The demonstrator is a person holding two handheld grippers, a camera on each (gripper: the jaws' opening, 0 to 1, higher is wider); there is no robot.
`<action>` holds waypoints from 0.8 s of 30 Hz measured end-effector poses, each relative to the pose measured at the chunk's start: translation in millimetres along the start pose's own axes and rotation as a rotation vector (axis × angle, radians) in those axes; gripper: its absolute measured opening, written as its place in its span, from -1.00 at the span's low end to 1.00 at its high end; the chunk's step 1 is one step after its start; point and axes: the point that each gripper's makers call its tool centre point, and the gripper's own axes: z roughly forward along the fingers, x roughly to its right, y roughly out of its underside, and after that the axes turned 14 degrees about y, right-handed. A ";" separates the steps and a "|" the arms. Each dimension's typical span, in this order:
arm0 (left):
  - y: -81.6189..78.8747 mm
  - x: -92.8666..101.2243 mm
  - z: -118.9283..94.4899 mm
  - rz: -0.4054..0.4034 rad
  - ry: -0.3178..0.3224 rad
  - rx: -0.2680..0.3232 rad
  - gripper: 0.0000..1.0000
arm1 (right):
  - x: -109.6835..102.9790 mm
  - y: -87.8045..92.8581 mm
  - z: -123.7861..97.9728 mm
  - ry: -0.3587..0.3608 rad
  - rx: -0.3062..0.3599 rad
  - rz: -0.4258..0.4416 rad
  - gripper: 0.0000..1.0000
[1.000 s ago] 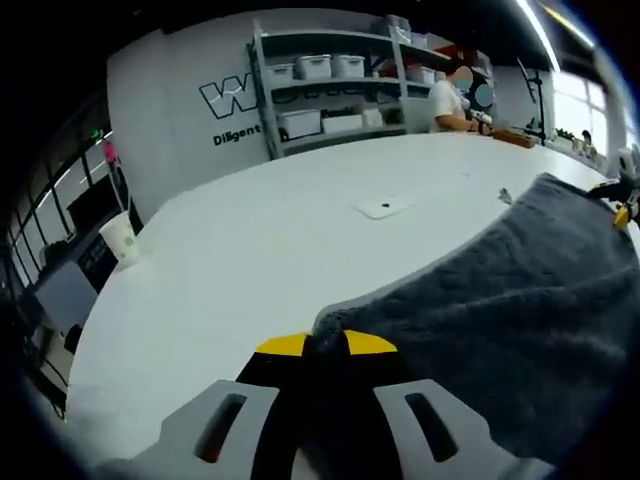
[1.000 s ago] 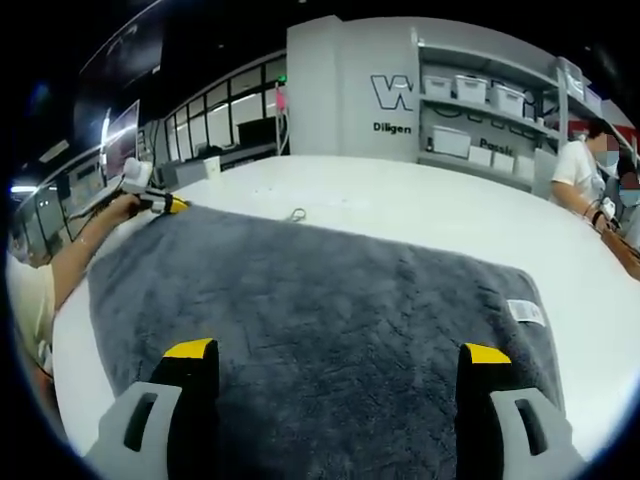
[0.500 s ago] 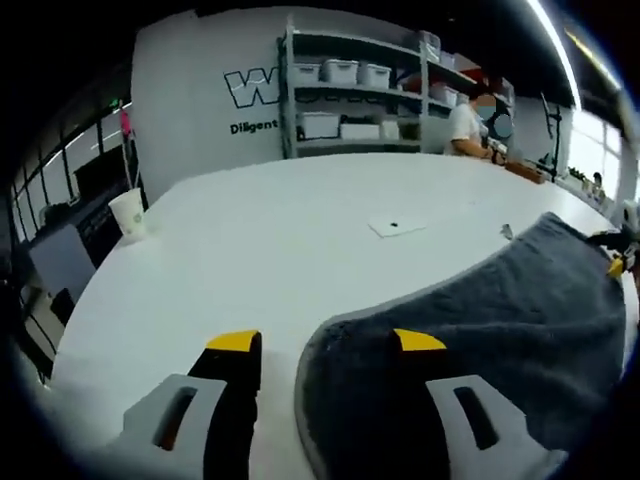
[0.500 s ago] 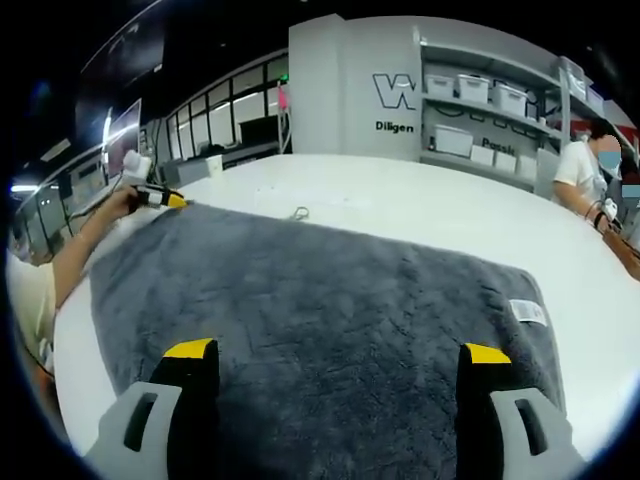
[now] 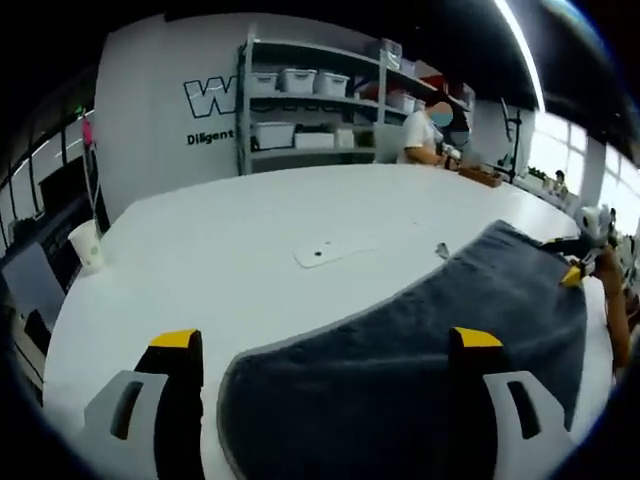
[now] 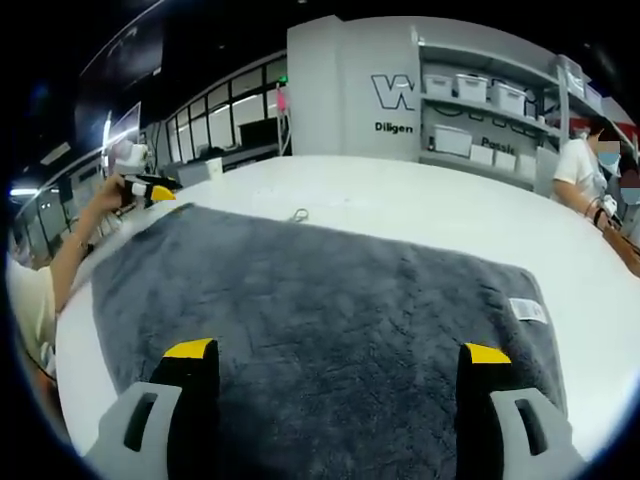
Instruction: Open the folded towel by lifting each exposed corner and separating the folded layers until the towel lies flat within the target outline without major curled edges
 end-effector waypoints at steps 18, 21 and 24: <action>-47.4 93.8 -45.0 0.075 0.046 0.059 0.99 | -2.5 -0.3 0.3 -0.026 -0.002 0.019 0.99; -42.0 105.5 -52.9 0.069 0.057 0.082 0.99 | -2.9 0.9 1.7 -0.030 -0.007 0.023 0.99; -19.6 112.4 -58.5 0.054 0.039 0.047 0.97 | -3.1 2.4 3.1 -0.033 -0.014 0.028 0.99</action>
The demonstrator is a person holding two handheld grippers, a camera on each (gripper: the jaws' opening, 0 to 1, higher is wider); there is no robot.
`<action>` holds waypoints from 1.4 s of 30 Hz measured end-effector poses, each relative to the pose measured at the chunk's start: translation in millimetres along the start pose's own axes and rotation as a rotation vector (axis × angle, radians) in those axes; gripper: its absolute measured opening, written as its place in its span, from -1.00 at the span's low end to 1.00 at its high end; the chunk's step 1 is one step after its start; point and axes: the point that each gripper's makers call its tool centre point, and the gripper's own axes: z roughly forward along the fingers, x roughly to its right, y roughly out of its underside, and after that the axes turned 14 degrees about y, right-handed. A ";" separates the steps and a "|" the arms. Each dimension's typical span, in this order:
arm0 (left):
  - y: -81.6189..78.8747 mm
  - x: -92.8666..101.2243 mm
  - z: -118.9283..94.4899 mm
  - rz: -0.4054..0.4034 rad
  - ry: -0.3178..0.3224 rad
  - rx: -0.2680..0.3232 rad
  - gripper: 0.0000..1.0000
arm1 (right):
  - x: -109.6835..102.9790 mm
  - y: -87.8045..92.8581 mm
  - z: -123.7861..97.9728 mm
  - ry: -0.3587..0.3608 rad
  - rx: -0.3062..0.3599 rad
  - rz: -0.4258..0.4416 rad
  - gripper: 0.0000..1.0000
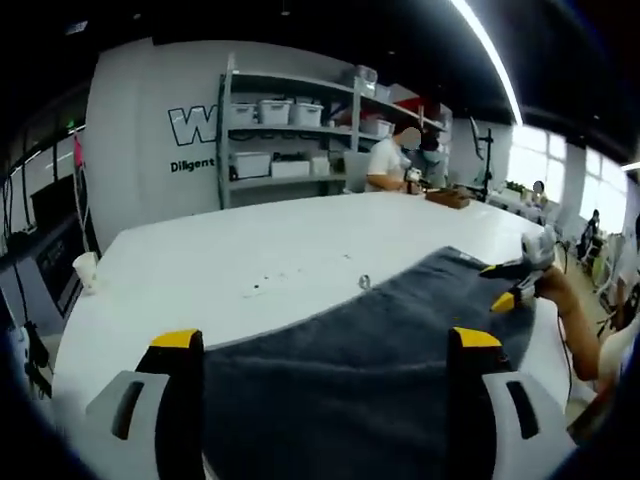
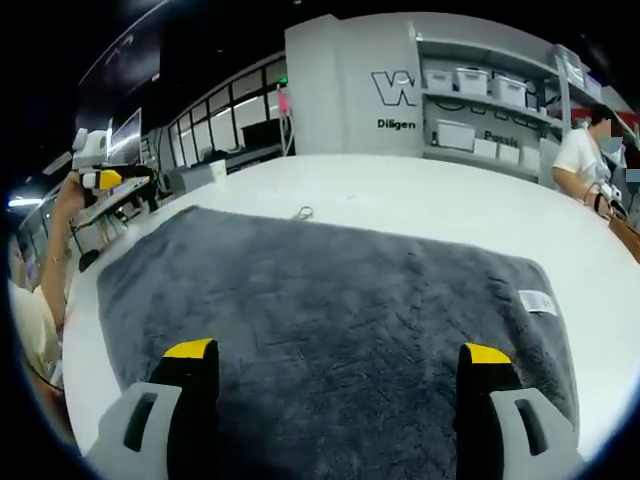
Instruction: Open the folded towel by lifting each exposed corner and separating the folded layers until the towel lies flat within the target outline without major curled edges
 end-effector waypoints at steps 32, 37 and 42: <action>164.2 45.2 -34.0 -0.145 -0.114 -0.151 0.65 | -4.1 4.9 -0.1 -0.002 -0.010 -0.005 0.99; 167.2 38.8 -40.3 -0.095 -0.145 -0.173 0.47 | -6.7 6.8 0.6 -0.007 -0.017 -0.014 0.99; 170.0 39.2 -42.6 -0.067 -0.151 -0.175 0.48 | -5.0 7.3 1.9 -0.005 -0.022 -0.017 0.99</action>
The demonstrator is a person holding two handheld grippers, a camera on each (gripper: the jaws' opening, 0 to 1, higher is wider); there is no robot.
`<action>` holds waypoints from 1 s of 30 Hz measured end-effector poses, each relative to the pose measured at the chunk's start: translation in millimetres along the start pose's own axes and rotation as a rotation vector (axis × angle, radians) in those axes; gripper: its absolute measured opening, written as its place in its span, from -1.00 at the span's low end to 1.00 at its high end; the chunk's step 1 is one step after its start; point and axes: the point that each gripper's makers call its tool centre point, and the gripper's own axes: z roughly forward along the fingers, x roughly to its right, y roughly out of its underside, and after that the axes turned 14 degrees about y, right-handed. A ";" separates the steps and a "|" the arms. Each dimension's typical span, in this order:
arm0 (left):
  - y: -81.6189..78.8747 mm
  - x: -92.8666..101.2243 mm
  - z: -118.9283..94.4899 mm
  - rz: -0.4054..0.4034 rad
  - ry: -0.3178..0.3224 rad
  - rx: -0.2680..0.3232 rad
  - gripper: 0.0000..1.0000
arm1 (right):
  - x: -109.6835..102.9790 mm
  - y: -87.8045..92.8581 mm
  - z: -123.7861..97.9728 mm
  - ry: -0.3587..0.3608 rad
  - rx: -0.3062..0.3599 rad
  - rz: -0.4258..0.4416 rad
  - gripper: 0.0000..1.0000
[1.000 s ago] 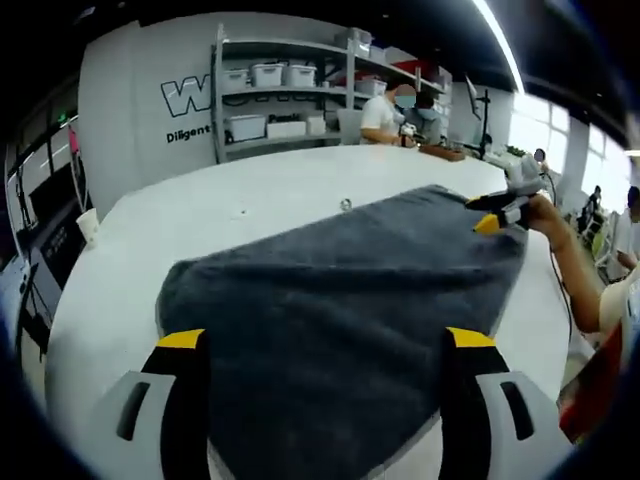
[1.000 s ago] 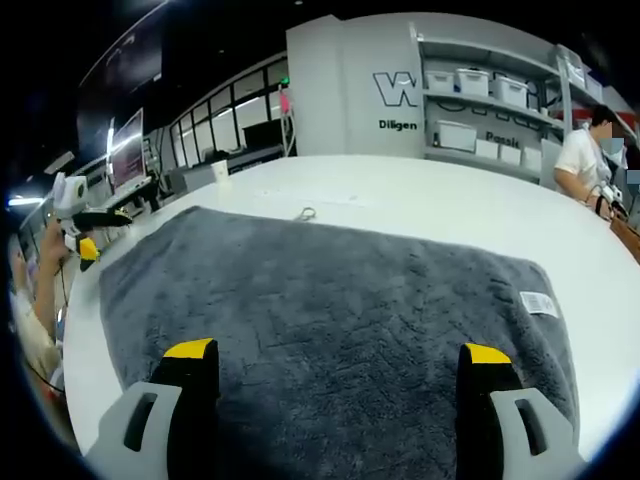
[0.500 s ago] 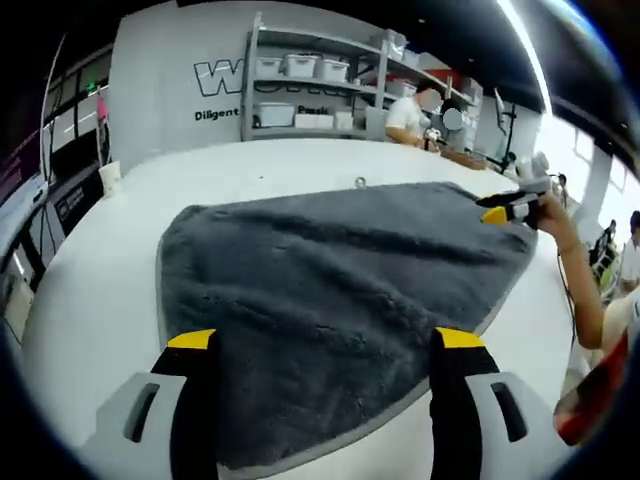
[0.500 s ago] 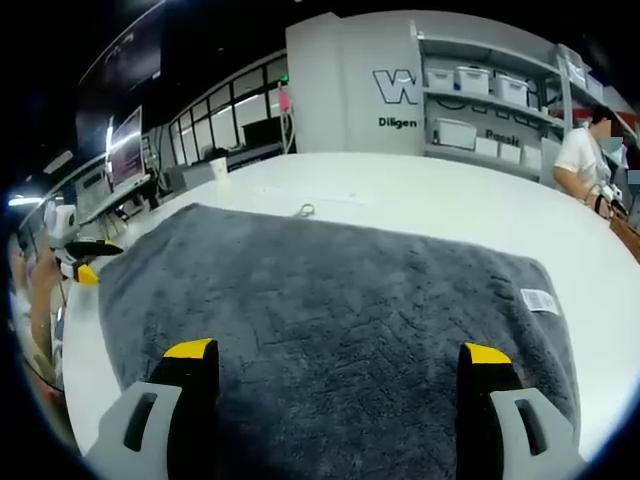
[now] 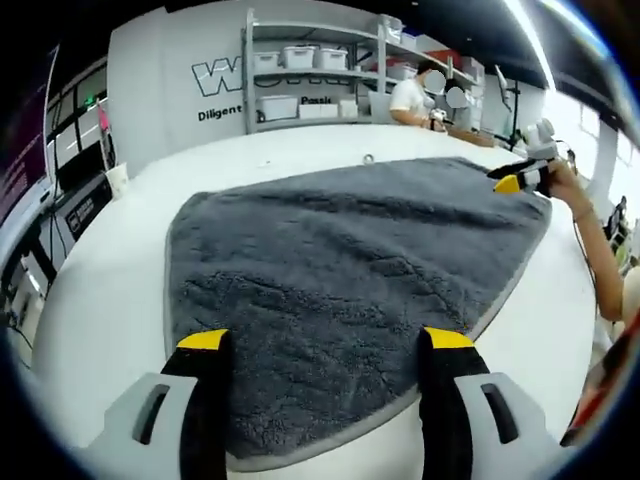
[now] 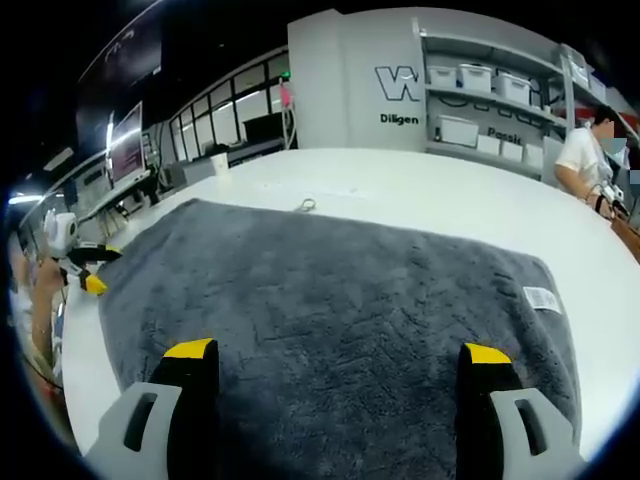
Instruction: Open the folded towel by lifting each exposed corner and separating the folded layers until the towel lies flat within the target outline without major curled edges
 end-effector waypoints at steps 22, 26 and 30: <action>12.2 -2.9 -19.2 0.015 0.027 -0.027 0.41 | 1.8 2.3 2.1 0.000 -0.016 -0.009 0.99; 13.9 -4.2 -21.8 0.014 0.029 -0.033 0.40 | 0.2 5.8 1.5 -0.003 -0.027 -0.009 0.99; 15.2 -4.8 -23.5 0.014 0.029 -0.037 0.40 | -0.3 6.0 1.1 -0.004 -0.023 -0.012 0.99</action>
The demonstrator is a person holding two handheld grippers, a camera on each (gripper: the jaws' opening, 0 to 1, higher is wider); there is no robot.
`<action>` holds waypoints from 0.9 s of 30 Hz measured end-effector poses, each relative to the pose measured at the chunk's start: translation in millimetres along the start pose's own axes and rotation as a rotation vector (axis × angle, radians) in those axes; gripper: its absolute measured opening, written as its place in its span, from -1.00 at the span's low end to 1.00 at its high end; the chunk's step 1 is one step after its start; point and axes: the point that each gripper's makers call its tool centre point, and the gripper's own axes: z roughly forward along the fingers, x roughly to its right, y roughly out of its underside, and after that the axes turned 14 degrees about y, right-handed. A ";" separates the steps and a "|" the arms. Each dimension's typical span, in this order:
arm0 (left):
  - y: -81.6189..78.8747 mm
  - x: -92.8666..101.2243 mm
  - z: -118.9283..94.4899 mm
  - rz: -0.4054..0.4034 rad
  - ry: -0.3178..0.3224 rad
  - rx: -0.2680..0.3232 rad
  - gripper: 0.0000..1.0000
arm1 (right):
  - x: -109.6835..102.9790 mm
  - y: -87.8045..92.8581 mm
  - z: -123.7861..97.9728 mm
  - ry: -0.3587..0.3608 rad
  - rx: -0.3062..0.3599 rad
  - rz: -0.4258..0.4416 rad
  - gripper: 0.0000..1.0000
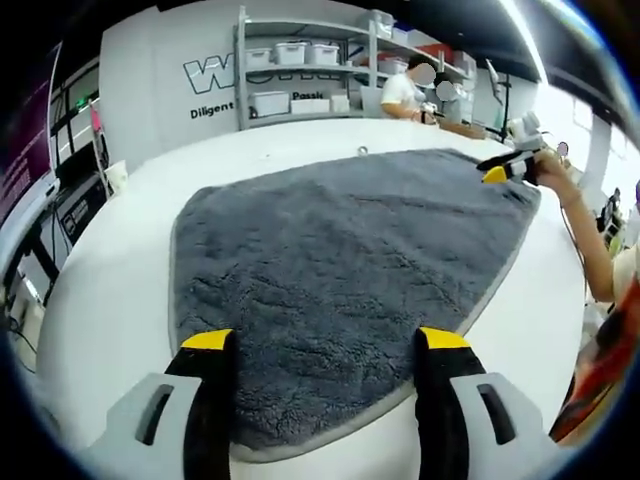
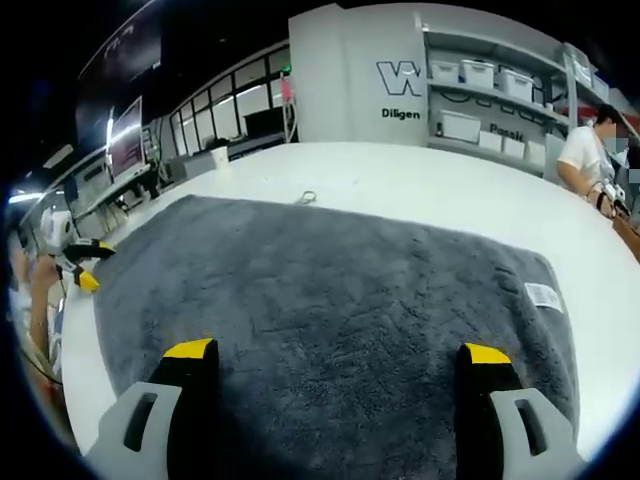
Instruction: Open the folded towel by lifting each exposed corner and separating the folded layers until the towel lies flat within the target outline without major curled edges
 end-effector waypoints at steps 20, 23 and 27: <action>-5.8 -0.3 -7.6 0.032 0.015 -0.005 0.56 | -1.3 -0.1 -1.2 -0.003 0.003 0.000 0.99; -22.4 -5.7 -12.6 0.043 -0.001 0.041 0.56 | -0.9 -0.6 -1.2 -0.002 0.003 0.001 0.99; -52.2 -18.8 -17.2 0.028 -0.032 0.136 0.54 | -2.1 -0.7 -0.6 -0.006 0.001 -0.006 0.99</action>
